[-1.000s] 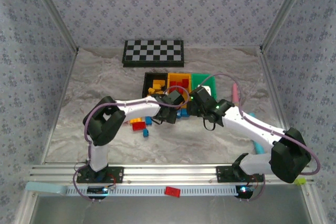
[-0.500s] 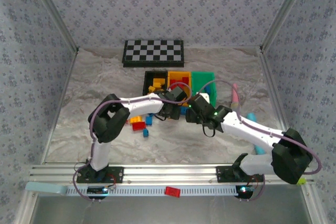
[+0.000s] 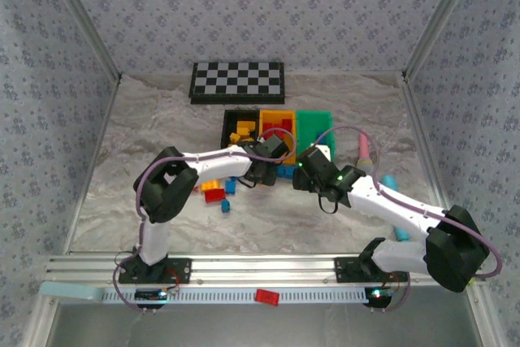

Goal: Sort the legos into containers by color
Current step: Pick up the lego from the center of the table, then place the lego in the container.

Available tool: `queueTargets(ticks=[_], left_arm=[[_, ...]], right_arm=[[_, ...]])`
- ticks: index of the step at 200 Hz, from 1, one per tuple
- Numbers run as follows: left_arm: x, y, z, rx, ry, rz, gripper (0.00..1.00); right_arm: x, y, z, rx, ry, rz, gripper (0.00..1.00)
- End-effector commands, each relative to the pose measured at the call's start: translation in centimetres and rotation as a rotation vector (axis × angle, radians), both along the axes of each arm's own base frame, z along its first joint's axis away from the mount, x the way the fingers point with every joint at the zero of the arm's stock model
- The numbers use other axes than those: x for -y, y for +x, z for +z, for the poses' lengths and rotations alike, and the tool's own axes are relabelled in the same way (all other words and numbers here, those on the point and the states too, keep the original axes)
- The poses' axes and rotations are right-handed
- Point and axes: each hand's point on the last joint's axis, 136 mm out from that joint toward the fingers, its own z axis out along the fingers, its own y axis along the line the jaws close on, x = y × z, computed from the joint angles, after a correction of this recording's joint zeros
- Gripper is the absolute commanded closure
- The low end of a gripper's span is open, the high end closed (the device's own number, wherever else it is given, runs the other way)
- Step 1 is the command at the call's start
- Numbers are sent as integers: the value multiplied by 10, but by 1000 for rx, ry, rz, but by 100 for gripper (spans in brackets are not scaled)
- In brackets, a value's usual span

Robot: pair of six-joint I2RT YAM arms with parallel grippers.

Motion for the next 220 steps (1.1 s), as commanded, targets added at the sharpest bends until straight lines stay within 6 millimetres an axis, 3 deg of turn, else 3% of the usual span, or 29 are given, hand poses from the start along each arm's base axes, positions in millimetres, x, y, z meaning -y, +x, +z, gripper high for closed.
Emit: queueTargets(ticks=[1,37,61,123,158,191,220], left_arm=[[-4,-6,38,65,-24,-3,61],[-18,-11,68,120,-41,11,61],[-30,-2,87,169,-20,20,61],[-68,63,119,234,-6,91,60],[-82,101,117,227,-4,114,60],[-86,124,107,211,10,120,58],[-89,132,97,178,48,118,41]], right_arm=[[4,2,3,9,2,-19,32],[3,2,1,0,0,-16,32],[3,1,2,3,1,-17,32],[-2,-3,4,-4,19,-10,32],[-10,-7,10,2,32,2,32],[-13,-12,11,8,21,10,32],[-13,-14,10,4,18,13,32]])
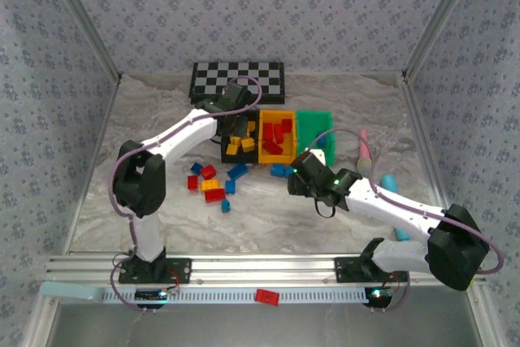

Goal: Sort the legos into containers by color
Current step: Place the lego in the container, then pick up the lego from the center of the table.

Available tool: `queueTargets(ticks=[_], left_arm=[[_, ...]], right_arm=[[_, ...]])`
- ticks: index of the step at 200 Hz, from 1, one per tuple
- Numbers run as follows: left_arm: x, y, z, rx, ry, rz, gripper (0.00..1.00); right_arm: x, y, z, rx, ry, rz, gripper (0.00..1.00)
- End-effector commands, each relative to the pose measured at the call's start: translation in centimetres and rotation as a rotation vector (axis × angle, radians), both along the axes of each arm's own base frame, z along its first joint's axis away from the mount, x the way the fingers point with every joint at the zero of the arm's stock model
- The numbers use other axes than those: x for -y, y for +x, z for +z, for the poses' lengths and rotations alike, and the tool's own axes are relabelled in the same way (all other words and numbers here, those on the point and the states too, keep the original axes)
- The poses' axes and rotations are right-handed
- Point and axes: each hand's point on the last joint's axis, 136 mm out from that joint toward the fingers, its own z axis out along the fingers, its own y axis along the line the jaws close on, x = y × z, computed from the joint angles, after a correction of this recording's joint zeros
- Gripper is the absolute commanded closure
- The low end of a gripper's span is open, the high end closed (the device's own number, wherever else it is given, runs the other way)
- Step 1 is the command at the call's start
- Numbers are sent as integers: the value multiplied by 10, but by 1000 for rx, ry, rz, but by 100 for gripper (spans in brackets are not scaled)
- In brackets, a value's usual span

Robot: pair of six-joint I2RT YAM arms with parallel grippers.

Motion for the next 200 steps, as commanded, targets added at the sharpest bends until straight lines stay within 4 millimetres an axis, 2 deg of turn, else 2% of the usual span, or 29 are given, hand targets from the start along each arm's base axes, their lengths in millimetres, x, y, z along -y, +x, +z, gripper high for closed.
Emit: queueTargets(ticks=[1,27,59,91,119,145,175,200], left_arm=[[1,3,0,-32,33,-33,40],[2,-3,8,-18,13,-39,32],[-2,-17,26,16,-11,-39,31],[-12,-32,30,30,-29,-28,31],[-19,-50,20,7,-46,-21,31],[-26,-68,11,6,-52,-21,31],[-41,-83,-1,0,-48,16,31],[-46,-96,-16,-40,-53,34,31]], right_arm=[[3,1,11,20,3,-28,32],[5,-2,12,28,0,-28,32],[10,-5,-1,13,14,-41,32],[8,-5,0,8,1,-19,32],[-4,-8,0,-8,34,36,32],[-21,-21,-3,-33,45,118,32],[-37,-34,-17,-70,2,185,32],[-50,-34,-23,-77,-21,209,32]])
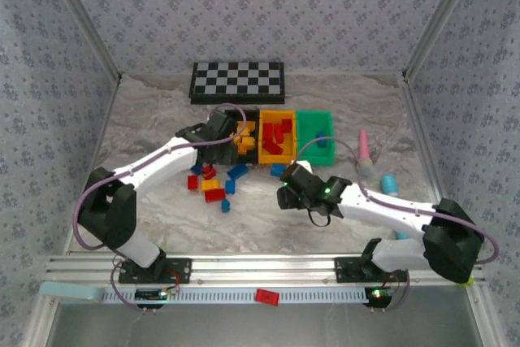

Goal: Sort the legos into containers by color
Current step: Pick up the lego from the center of the table.

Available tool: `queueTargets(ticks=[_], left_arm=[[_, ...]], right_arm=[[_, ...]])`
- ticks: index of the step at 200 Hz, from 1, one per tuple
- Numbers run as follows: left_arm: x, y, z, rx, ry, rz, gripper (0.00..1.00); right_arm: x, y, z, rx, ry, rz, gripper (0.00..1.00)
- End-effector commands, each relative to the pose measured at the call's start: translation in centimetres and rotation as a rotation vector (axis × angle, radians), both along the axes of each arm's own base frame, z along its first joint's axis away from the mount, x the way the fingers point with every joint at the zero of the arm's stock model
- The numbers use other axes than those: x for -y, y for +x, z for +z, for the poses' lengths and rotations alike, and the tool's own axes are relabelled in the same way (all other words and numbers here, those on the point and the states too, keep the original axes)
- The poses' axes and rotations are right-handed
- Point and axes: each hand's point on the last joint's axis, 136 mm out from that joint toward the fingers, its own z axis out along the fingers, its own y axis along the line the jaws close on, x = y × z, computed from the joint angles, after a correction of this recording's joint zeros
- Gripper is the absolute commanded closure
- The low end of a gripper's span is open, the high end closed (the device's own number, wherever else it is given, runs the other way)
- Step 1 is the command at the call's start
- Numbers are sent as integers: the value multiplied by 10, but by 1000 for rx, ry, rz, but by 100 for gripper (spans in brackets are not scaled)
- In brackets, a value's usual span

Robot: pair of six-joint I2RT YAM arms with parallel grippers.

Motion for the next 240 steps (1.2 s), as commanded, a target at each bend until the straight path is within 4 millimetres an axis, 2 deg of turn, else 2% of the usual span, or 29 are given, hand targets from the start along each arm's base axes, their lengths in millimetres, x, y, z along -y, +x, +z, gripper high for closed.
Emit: queueTargets(ticks=[1,50,74,106,131,163,201,240], left_arm=[[-1,-5,3,15,-46,32,31],[-15,-27,-21,-57,-19,53,32],[-21,-36,-27,-69,-14,68,32],[-20,-40,-24,-45,-51,86,32],[-14,-39,-20,-10,-77,80,32],[-11,-41,-24,-6,-71,71,32],[-6,-42,-25,-3,-88,59,32],[-5,-43,-23,7,-88,48,32]], right_arm=[[-15,2,2,3,-11,35,32],[-31,9,1,24,-28,52,32],[-23,15,-3,26,-67,15,32],[-9,35,-9,5,-48,-50,32],[2,58,-3,27,-24,-105,31],[14,84,-2,9,34,-164,31],[11,104,-12,-23,38,-193,31],[4,110,-27,-59,51,-187,32]])
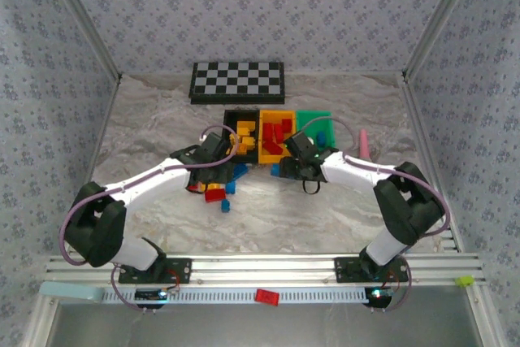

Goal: Sort the legos into containers by color
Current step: Pick up the lego from the center of the table.

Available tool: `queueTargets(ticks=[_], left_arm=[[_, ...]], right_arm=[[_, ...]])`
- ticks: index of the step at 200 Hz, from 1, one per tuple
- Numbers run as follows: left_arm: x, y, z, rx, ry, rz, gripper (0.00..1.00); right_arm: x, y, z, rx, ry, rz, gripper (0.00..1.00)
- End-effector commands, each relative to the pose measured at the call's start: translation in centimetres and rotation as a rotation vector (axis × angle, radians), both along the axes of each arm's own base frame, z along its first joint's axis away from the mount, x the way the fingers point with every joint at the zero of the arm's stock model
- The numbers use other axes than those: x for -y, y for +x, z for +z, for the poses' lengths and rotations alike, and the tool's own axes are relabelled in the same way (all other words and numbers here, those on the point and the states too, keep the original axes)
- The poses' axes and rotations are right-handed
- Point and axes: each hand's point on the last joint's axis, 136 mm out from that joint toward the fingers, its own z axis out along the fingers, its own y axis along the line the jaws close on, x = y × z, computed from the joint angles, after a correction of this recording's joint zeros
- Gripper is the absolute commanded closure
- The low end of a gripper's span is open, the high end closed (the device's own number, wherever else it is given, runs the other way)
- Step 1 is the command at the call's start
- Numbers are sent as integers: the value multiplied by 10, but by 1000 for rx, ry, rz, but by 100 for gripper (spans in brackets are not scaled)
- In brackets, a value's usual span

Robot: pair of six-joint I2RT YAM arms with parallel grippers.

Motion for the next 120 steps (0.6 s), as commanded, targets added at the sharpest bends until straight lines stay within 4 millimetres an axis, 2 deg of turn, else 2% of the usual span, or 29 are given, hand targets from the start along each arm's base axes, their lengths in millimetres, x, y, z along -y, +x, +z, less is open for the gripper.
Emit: queueTargets(ticks=[1,37,60,81,120], left_arm=[[5,0,8,28,-29,-2,32],[5,0,8,31,-25,-11,32],[7,2,8,27,-24,-17,32],[8,2,8,28,-27,-19,32],[10,2,7,25,-35,-22,32]], right_arm=[[-8,6,-1,-7,18,20,32],[4,5,-19,-33,-25,-5,35],[9,3,-23,-37,-20,-14,43],[12,-1,-21,-38,-19,-14,52],[22,-12,-9,-19,-24,-18,56]])
